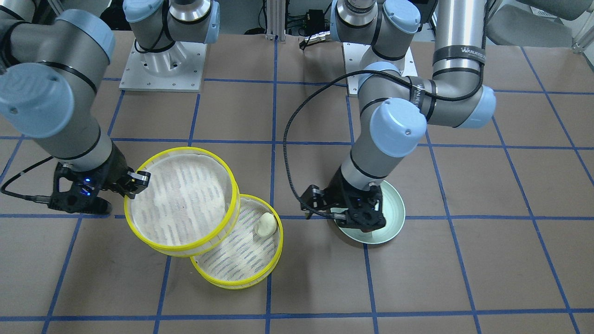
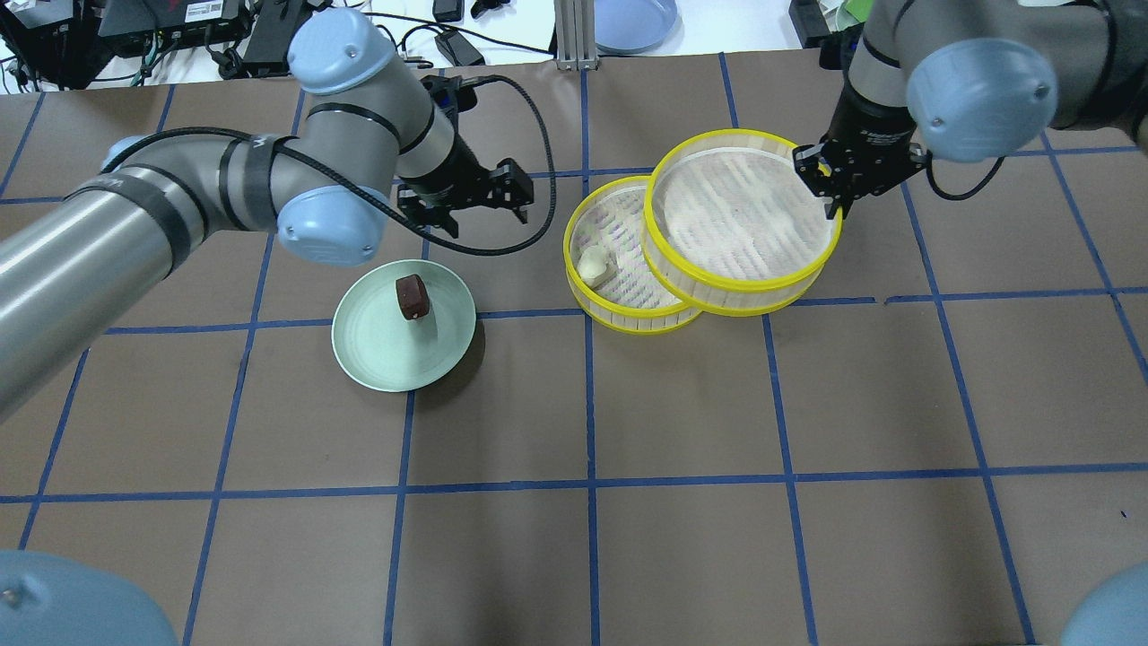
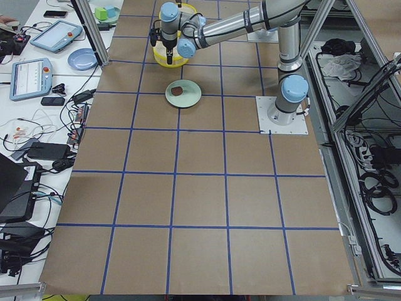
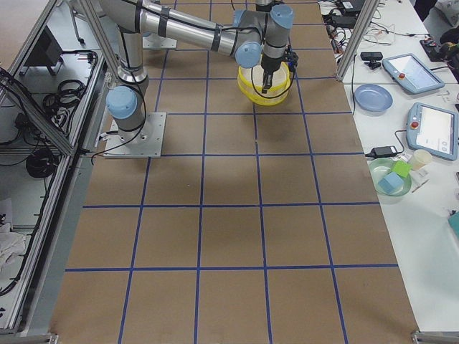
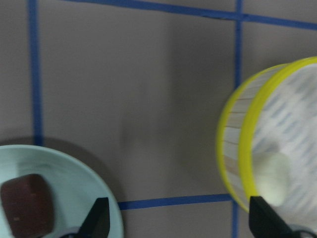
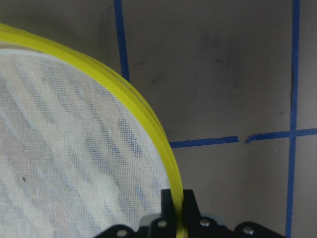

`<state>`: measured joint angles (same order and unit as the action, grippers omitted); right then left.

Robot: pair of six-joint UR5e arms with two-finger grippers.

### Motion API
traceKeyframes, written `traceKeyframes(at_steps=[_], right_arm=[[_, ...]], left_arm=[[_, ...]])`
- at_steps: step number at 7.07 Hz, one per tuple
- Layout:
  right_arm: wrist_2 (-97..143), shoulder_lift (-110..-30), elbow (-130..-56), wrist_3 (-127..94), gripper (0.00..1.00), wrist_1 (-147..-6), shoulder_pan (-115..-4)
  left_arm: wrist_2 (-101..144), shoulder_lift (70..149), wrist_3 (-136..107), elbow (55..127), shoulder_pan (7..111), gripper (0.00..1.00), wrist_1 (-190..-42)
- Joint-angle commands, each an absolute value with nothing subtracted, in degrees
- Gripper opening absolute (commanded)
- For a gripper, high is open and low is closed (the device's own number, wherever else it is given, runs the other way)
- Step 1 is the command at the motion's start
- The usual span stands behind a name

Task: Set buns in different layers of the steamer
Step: 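Restack the top tier with the right gripper while the left returns to the plate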

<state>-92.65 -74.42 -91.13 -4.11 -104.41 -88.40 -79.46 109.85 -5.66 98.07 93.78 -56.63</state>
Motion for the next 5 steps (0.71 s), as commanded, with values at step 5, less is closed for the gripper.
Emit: traceKeyframes(at_steps=[5], right_arm=[[-92.8,-66.5,-91.1,-13.9,0.0,-115.3,-95.8]], left_arm=[[-83.1,112.1,2.4,106.3,85.5,0.85,-59.9]])
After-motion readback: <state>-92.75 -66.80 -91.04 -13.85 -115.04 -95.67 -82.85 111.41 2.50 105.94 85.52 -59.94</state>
